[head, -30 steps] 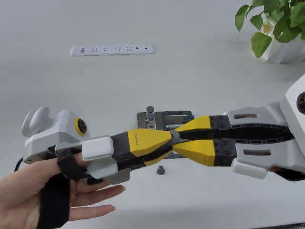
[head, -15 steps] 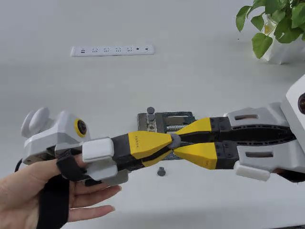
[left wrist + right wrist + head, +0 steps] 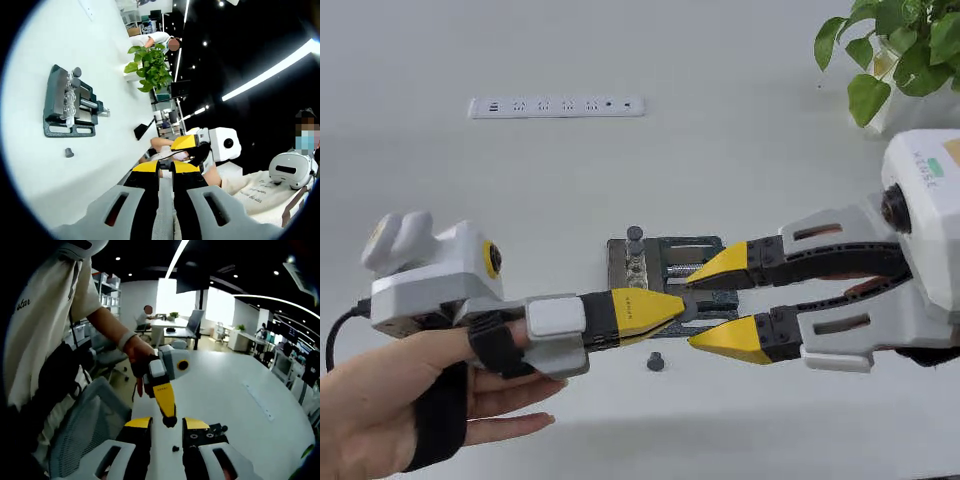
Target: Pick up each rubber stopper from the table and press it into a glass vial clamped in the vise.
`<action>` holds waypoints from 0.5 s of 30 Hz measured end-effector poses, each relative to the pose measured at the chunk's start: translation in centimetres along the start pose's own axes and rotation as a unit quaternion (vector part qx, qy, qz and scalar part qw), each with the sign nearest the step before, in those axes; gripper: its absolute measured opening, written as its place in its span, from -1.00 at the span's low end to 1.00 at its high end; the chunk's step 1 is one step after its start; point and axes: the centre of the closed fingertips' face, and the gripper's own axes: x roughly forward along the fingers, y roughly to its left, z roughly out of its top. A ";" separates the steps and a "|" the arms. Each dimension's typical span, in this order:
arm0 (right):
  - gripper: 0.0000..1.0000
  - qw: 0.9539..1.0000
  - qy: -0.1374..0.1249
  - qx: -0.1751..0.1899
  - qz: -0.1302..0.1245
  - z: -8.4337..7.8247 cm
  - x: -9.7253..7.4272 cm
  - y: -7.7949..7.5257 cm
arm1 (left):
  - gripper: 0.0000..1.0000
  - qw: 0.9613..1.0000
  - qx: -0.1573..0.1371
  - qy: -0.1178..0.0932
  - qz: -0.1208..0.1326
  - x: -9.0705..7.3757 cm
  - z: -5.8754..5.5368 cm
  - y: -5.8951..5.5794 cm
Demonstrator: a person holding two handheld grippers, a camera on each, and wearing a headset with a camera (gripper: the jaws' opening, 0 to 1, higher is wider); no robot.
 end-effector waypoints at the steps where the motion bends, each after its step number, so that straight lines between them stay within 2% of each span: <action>1: -0.60 1.000 0.019 -0.011 -0.004 -0.3 0.0 -0.2 | -0.89 1.000 0.000 0.000 0.007 0.1 0.0 0.2; 4: -0.66 0.998 0.055 -0.038 -0.005 -1.3 0.0 -0.8 | -0.89 1.000 -0.001 -0.001 0.028 0.3 0.1 0.7; 10: -0.69 0.994 0.098 -0.045 0.000 -2.2 0.2 -1.0 | -0.90 0.998 -0.010 0.003 0.061 0.9 0.1 1.8; 14: -0.79 0.984 0.158 -0.079 0.001 -3.6 0.0 -1.4 | -0.90 0.996 -0.017 0.004 0.084 1.2 0.0 2.7; 15: -0.79 0.984 0.163 -0.078 0.006 -3.7 0.1 -1.3 | -0.90 0.996 -0.015 0.004 0.087 1.2 0.0 2.8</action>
